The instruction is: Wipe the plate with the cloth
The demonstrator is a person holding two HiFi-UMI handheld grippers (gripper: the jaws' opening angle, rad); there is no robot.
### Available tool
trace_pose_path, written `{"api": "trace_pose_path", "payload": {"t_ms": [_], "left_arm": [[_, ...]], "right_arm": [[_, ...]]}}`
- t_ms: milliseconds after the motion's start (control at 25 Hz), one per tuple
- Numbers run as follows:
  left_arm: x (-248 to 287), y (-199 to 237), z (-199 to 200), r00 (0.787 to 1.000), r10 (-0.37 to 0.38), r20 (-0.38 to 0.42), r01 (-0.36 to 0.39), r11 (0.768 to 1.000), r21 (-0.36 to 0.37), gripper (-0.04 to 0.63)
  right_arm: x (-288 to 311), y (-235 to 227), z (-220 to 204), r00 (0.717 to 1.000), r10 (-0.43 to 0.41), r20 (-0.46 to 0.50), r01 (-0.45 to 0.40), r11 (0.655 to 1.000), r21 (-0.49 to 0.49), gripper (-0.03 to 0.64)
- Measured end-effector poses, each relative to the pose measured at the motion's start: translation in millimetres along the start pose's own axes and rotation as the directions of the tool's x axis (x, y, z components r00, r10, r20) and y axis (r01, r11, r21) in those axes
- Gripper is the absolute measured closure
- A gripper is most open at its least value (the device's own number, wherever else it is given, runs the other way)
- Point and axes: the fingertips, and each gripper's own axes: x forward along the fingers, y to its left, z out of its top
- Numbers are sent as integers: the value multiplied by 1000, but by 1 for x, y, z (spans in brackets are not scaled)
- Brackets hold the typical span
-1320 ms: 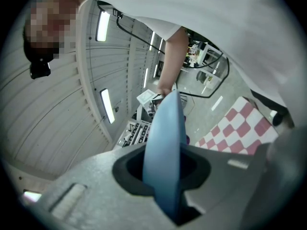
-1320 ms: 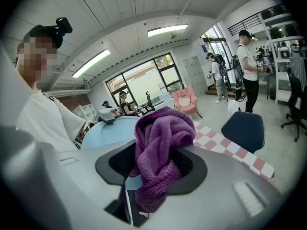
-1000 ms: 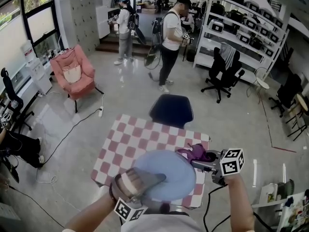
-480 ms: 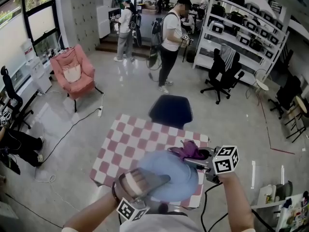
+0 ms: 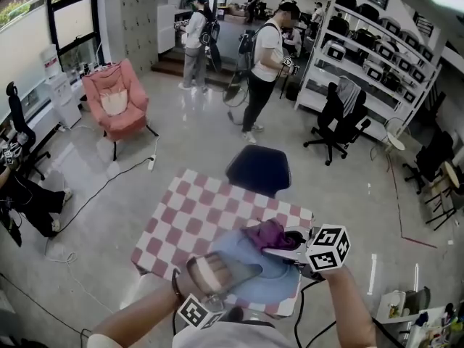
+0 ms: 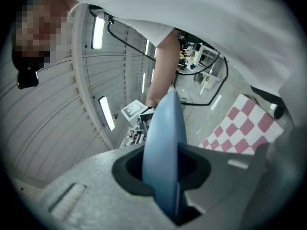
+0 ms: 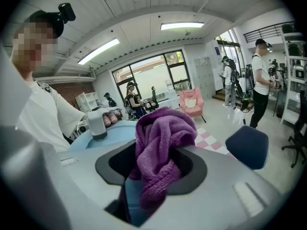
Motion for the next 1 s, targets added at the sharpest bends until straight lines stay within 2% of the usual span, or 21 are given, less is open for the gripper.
{"api": "trace_pose_path", "payload": {"t_ms": [200, 480, 640, 800, 1000], "left_arm": [[1, -6, 4, 1000, -25, 8, 25, 1000, 19, 520], [4, -18, 10, 997, -73, 29, 71, 997, 44, 520], [7, -21, 5, 996, -91, 17, 90, 994, 57, 520], [8, -17, 3, 996, -93, 0, 93, 992, 83, 520], [9, -21, 4, 992, -127, 1, 126, 989, 79, 515]], "right_arm": [[16, 24, 6, 995, 79, -58, -83, 994, -66, 443], [32, 42, 15, 981, 180, -78, -186, 979, -84, 443], [39, 42, 20, 978, 190, -83, -197, 976, -90, 443], [45, 42, 33, 979, 199, -39, -202, 976, -79, 446], [50, 29, 24, 982, 178, -62, -181, 982, -52, 446]]}}
